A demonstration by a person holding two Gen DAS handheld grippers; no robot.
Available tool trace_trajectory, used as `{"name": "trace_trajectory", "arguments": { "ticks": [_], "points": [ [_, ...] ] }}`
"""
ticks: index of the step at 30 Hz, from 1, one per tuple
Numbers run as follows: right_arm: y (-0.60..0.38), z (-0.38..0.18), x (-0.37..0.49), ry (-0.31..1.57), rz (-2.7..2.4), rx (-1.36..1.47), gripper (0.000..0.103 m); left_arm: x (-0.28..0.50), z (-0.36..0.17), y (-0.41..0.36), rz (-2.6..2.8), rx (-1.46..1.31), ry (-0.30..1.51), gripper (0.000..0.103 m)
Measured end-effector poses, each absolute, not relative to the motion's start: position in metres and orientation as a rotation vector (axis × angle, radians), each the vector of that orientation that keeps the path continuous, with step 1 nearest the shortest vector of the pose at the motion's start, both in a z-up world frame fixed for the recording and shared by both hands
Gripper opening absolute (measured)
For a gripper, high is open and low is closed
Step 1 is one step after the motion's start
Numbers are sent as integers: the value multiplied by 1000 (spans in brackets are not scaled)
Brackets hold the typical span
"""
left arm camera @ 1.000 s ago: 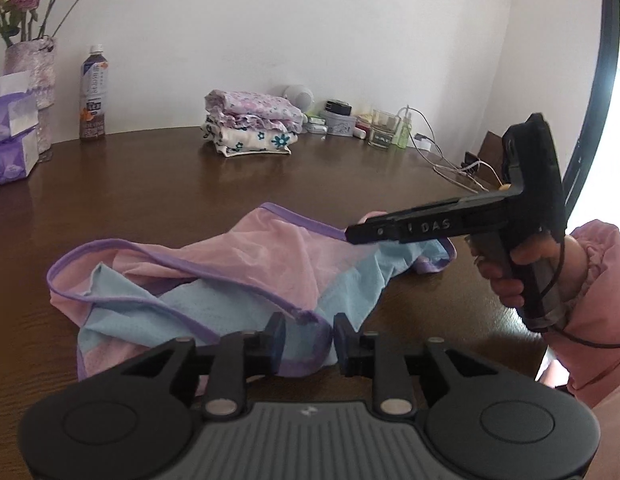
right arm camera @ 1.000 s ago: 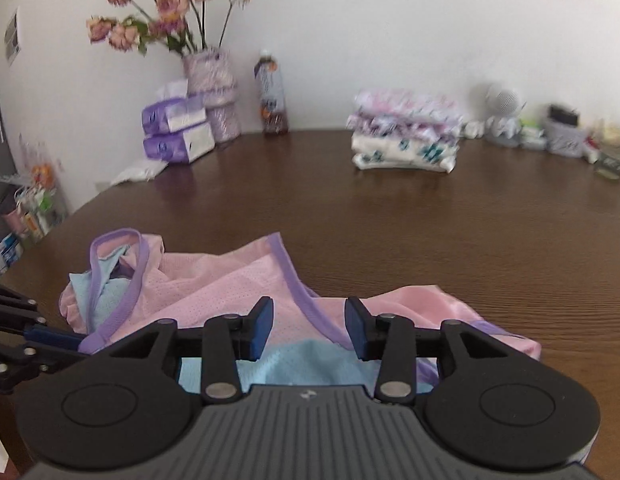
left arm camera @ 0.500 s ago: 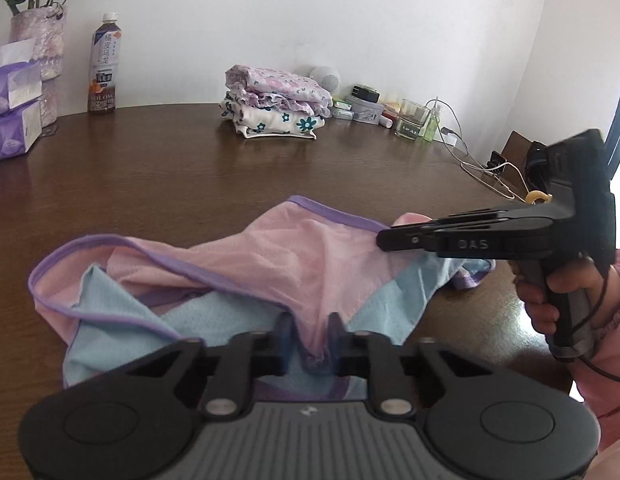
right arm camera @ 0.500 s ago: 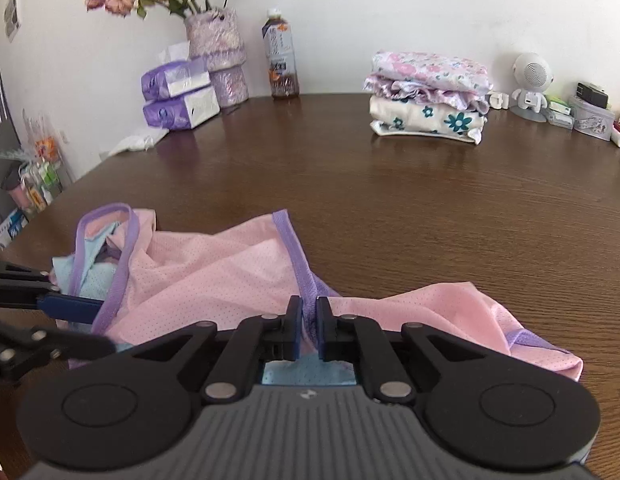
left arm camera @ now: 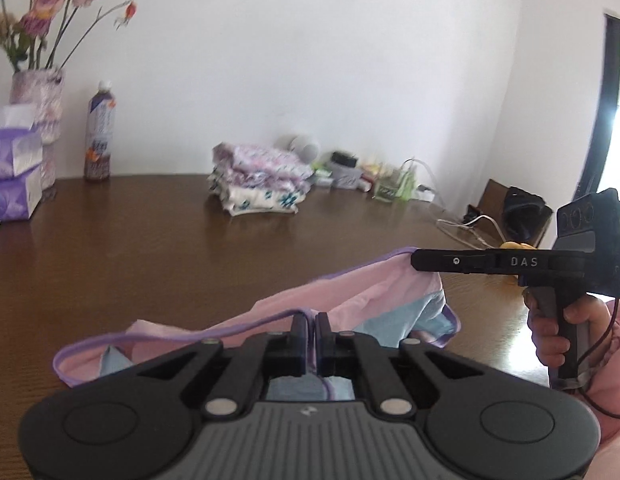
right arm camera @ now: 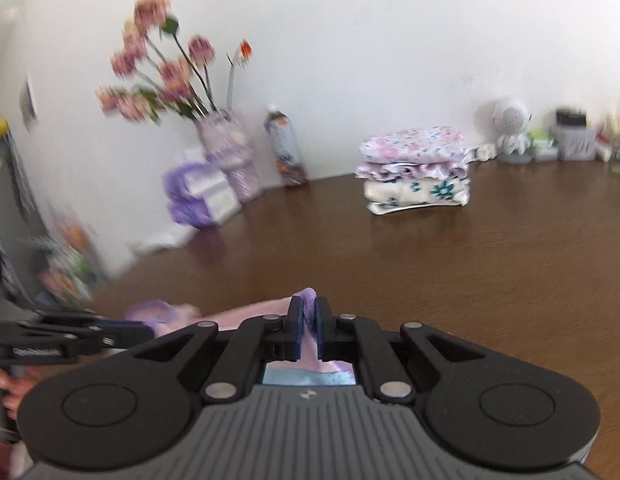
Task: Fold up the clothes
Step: 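Lift the held edges with both grippers and fold them over the garment, then lower the folded edges onto the garment and open both grippers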
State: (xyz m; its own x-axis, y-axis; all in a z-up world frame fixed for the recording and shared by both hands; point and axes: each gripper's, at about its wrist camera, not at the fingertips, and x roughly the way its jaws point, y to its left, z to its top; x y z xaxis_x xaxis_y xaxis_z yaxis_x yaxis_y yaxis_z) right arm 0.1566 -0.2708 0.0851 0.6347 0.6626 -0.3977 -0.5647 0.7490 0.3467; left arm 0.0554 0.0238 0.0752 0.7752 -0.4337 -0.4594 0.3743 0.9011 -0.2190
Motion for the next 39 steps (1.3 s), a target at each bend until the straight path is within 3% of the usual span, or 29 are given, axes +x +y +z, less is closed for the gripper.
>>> {"name": "trace_trajectory", "arguments": {
  "ticks": [6, 20, 39],
  "points": [
    [-290, 92, 119, 498, 721, 168, 6, 32, 67, 17, -473, -75, 571, 3],
    [-285, 33, 86, 706, 629, 123, 6, 27, 25, 9, -502, -50, 717, 4],
    [-271, 26, 109, 748, 610, 88, 6, 52, 13, 5, -416, 37, 727, 8]
  ]
}}
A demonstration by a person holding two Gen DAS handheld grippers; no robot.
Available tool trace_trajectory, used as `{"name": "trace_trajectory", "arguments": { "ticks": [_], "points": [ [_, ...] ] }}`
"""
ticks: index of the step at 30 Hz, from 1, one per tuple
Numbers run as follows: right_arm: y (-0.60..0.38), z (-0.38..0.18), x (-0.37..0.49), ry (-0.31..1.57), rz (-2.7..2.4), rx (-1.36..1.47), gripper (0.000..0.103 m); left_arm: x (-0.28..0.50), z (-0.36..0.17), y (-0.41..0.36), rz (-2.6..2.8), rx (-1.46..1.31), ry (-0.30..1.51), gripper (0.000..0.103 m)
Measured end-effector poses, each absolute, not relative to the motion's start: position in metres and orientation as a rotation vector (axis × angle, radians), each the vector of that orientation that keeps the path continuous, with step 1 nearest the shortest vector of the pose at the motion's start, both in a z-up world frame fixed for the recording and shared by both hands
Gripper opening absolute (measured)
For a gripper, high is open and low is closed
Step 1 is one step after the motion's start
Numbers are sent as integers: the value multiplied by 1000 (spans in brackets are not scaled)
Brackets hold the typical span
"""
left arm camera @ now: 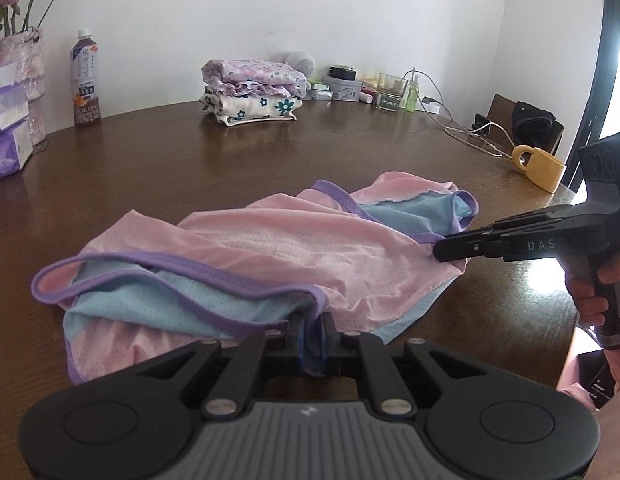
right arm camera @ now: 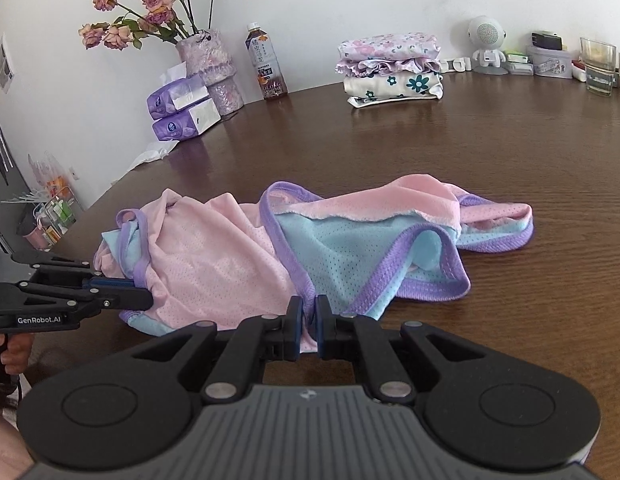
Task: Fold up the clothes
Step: 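Lower the folded edges onto the garment and open both grippers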
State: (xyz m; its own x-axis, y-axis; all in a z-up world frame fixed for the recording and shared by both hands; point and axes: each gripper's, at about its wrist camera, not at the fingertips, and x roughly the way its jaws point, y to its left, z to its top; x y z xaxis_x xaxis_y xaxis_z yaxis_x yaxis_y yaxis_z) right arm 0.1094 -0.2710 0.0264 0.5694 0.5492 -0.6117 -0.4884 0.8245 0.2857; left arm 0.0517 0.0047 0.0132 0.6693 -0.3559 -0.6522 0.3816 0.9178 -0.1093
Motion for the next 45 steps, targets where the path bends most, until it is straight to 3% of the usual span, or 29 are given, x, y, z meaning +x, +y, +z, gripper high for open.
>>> {"name": "trace_trajectory", "arguments": {
  "ticks": [16, 36, 38, 39, 40, 41, 43, 45],
  "points": [
    [-243, 26, 177, 768, 591, 66, 6, 121, 13, 10, -302, 39, 723, 8],
    [-259, 29, 126, 706, 570, 14, 9, 64, 15, 12, -367, 7, 698, 8],
    [-259, 31, 122, 695, 559, 14, 13, 63, 16, 13, -365, -5, 689, 11],
    [-260, 33, 120, 687, 551, 16, 22, 62, 17, 13, -365, -13, 682, 12],
    [-261, 35, 119, 676, 539, 18, 40, 61, 18, 14, -364, -21, 676, 20],
    [-262, 37, 116, 659, 524, 18, 53, 60, 19, 15, -352, -35, 672, 39],
    [-265, 42, 111, 623, 500, 21, 60, 59, 21, 17, -314, -61, 657, 66],
    [-268, 44, 107, 601, 485, 47, 69, 55, 23, 18, -289, -80, 628, 71]
  ]
}}
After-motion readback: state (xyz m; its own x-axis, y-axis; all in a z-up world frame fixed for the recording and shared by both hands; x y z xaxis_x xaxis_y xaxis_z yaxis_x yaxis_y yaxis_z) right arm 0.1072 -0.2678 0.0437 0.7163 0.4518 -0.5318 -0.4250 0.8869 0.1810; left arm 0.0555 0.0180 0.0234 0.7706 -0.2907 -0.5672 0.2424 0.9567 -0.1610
